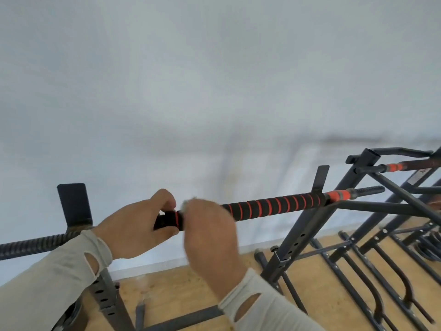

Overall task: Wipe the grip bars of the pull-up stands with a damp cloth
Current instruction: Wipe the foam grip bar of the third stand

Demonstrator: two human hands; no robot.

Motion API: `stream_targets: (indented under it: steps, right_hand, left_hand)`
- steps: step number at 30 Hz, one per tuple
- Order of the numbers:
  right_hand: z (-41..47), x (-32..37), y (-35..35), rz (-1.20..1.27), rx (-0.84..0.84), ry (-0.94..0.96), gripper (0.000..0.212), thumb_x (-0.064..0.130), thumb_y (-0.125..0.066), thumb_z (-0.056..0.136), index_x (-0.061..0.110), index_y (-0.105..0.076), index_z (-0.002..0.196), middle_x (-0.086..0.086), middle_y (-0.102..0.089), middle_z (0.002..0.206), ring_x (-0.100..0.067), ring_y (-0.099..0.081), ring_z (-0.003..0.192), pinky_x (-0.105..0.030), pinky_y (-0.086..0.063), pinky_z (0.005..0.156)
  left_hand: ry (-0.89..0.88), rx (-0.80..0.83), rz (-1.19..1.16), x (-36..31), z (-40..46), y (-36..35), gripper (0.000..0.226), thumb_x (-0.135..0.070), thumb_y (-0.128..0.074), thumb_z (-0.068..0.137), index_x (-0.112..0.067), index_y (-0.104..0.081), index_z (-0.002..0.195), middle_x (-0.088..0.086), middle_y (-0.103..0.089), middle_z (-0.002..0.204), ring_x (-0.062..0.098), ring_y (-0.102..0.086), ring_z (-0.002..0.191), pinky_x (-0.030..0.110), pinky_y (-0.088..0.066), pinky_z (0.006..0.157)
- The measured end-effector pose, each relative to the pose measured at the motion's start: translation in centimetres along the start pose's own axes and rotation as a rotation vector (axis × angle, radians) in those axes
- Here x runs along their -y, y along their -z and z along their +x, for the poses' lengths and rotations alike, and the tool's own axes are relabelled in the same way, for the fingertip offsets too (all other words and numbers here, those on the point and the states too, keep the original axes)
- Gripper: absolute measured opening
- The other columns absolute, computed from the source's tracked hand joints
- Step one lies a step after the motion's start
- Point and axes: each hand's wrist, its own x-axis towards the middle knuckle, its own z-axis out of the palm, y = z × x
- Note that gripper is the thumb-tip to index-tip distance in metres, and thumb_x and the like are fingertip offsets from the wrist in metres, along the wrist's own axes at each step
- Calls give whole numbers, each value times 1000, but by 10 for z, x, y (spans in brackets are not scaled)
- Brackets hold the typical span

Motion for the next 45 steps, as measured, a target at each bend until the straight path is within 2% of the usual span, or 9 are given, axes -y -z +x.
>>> stream_targets:
  steps: [3, 7, 10, 14, 17, 22, 26, 34, 45]
  right_hand:
    - [-12, 21, -16, 193, -40, 144, 19, 10, -48, 93, 17, -65, 97, -1, -71, 95, -22, -66, 93, -34, -51, 92]
    - [-9, -21, -1, 40, -133, 173, 12, 14, -59, 92, 24, -64, 97, 7, -65, 81, -14, -56, 71, -30, -48, 70]
    - [0, -62, 27, -168, -117, 15, 34, 6, -88, 63, 20, -57, 64, 6, -52, 52, -15, -46, 45, -29, -44, 44]
    - [-11, -137, 59, -287, -39, -260, 15, 13, -66, 93, 14, -58, 80, -1, -60, 69, -23, -61, 63, -35, -50, 58]
    - [-10, -186, 88, -433, 54, -434, 11, 21, -56, 101, 14, -59, 93, 0, -63, 78, -19, -64, 74, -35, -59, 70]
    - [-3, -230, 107, -490, 66, -622, 17, 23, -56, 101, 16, -47, 88, 3, -51, 66, -21, -60, 71, -33, -52, 62]
    - [-6, -218, 98, -360, 65, -616, 15, 27, -47, 106, 17, -49, 95, 3, -54, 69, -13, -55, 62, -30, -46, 53]
    - [-10, -164, 75, -268, 24, -340, 18, 29, -48, 106, 22, -59, 95, 11, -56, 66, -8, -57, 58, -28, -50, 51]
    - [-11, 15, -9, 61, -48, 114, 13, 10, -51, 90, 20, -59, 89, 2, -60, 76, -21, -55, 70, -34, -46, 66]
  left_hand:
    - [-13, -18, -61, 1, -1, 1, 41, -35, -66, 90, -43, -28, 104, -9, -68, 81, 14, -63, 65, 26, -50, 62]
    - [-65, -85, 47, 0, -8, -4, 56, -50, -66, 90, -47, -22, 125, -37, -57, 108, 5, -65, 80, 27, -53, 76]
    - [-208, -289, 242, 4, -12, -16, 59, -48, -74, 84, -42, -35, 126, -27, -64, 98, 5, -55, 61, 21, -45, 57]
    - [-285, -383, 340, 6, -14, -20, 40, -56, -63, 85, -32, -55, 116, -26, -52, 79, 2, -41, 54, 7, -24, 52]
    - [-241, -336, 317, 3, -16, -17, 43, -60, -45, 84, -34, -55, 116, -29, -46, 82, 1, -44, 56, 7, -27, 53]
    - [-192, -190, 161, -2, -19, -5, 38, -77, -25, 89, -54, -38, 117, -33, -53, 88, -2, -59, 65, 14, -43, 60]
    - [-26, 49, 19, -9, -6, 13, 41, -57, -52, 94, -62, -24, 123, -36, -47, 121, -9, -58, 96, 16, -48, 81]
    - [56, 171, 219, -10, 13, 7, 25, -54, -45, 94, -32, -50, 82, -9, -59, 78, 9, -53, 62, 25, -46, 62]
    - [42, 15, 230, -15, 2, 5, 26, -48, -59, 89, -35, -38, 79, -14, -50, 83, 6, -53, 68, 20, -38, 61]
